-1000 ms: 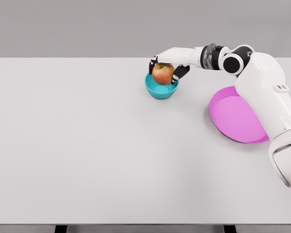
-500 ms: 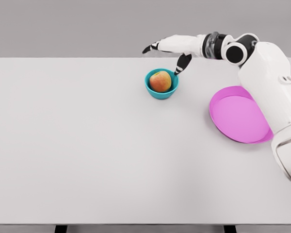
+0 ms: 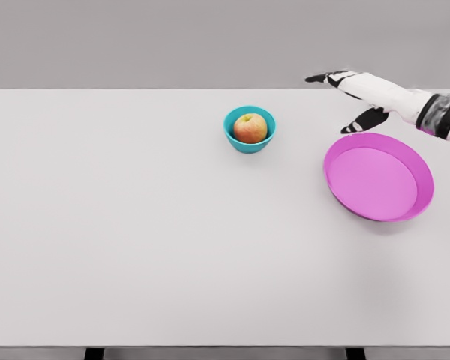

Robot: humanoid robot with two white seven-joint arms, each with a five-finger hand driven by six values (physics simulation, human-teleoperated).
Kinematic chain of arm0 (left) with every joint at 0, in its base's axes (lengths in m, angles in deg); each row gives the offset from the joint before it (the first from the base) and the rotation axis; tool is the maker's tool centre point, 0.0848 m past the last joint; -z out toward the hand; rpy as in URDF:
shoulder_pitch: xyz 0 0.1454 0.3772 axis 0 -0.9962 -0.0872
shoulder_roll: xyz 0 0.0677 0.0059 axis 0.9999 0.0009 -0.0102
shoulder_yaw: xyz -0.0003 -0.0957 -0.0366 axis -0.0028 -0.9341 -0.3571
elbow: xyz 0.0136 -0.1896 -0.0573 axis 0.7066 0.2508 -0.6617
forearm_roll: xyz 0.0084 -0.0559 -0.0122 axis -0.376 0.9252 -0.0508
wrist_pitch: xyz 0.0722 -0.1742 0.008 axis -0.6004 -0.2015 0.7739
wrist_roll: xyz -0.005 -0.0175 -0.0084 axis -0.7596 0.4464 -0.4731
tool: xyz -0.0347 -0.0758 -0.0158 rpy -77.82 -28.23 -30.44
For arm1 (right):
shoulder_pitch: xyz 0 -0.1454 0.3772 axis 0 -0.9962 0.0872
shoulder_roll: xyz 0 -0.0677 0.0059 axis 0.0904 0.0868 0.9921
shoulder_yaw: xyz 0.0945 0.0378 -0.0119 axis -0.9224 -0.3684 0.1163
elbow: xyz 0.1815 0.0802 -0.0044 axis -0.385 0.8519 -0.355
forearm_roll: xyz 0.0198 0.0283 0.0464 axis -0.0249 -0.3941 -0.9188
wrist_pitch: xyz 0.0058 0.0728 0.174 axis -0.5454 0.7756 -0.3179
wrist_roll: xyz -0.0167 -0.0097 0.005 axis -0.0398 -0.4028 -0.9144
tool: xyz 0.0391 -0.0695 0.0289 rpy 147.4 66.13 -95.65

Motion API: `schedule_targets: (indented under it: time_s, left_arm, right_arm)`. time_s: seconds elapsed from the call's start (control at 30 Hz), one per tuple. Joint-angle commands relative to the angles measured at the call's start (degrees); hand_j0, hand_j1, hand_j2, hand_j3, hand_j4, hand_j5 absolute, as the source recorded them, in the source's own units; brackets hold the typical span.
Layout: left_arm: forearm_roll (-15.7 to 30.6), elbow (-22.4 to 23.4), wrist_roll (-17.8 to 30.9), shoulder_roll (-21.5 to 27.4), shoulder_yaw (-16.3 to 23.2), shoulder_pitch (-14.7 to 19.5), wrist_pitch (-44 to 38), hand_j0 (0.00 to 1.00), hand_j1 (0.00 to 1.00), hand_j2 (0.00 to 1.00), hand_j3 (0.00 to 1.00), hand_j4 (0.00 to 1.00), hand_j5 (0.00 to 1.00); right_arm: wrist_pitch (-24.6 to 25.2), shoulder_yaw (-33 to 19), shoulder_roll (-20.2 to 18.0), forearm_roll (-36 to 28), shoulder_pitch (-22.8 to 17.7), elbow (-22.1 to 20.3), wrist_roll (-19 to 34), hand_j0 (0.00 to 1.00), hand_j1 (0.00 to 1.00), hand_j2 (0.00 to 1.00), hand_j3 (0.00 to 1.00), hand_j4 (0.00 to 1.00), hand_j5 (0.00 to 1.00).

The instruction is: Put the apple from the pink plate into the blue bowl with your right arm

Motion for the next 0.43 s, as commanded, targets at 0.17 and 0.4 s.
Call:
schedule_targets:
  time_s: [0.17, 0.4]
  left_arm:
    - [0.0, 0.0, 0.0, 0.0, 0.0, 0.0, 0.0, 1.0, 1.0, 1.0, 1.0, 1.0, 1.0]
    - [0.0, 0.0, 0.0, 0.0, 0.0, 0.0, 0.0, 1.0, 1.0, 1.0, 1.0, 1.0, 1.0]
  right_arm:
    - [0.1, -10.0, -6.2, -2.8, -8.6, -14.0, 0.0, 1.0, 1.0, 1.0, 1.0, 1.0, 1.0]
    - [0.1, -10.4, -5.7, -2.8, -10.4, -13.7, 0.0, 1.0, 1.0, 1.0, 1.0, 1.0, 1.0]
